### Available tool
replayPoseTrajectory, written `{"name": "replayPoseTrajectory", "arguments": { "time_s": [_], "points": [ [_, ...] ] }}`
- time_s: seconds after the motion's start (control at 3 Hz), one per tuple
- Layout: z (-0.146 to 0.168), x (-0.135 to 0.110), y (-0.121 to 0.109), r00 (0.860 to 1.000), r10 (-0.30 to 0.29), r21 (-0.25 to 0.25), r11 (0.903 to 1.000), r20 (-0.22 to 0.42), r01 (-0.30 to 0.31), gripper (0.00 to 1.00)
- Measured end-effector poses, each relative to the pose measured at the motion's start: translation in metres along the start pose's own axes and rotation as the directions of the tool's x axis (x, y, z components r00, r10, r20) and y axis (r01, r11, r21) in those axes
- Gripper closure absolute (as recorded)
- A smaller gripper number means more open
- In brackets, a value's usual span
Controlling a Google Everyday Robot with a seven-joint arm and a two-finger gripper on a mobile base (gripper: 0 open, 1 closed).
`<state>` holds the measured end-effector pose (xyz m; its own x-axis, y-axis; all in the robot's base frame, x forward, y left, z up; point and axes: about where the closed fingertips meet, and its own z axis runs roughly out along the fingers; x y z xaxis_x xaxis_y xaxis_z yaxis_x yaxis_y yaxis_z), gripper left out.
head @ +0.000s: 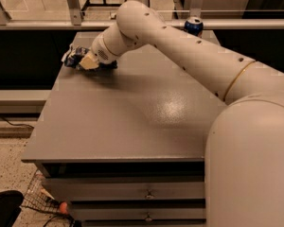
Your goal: Pick blue chip bag
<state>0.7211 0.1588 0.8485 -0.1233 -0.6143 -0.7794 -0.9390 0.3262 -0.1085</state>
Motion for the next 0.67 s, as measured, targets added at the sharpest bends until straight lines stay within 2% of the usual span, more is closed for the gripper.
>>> {"name": "replayPoseTrajectory", "arguments": {
  "time_s": [0.67],
  "points": [
    [0.0002, 0.0000, 0.0001, 1.000, 0.000, 0.000, 1.0000, 0.000, 0.000, 1.00]
  ]
}}
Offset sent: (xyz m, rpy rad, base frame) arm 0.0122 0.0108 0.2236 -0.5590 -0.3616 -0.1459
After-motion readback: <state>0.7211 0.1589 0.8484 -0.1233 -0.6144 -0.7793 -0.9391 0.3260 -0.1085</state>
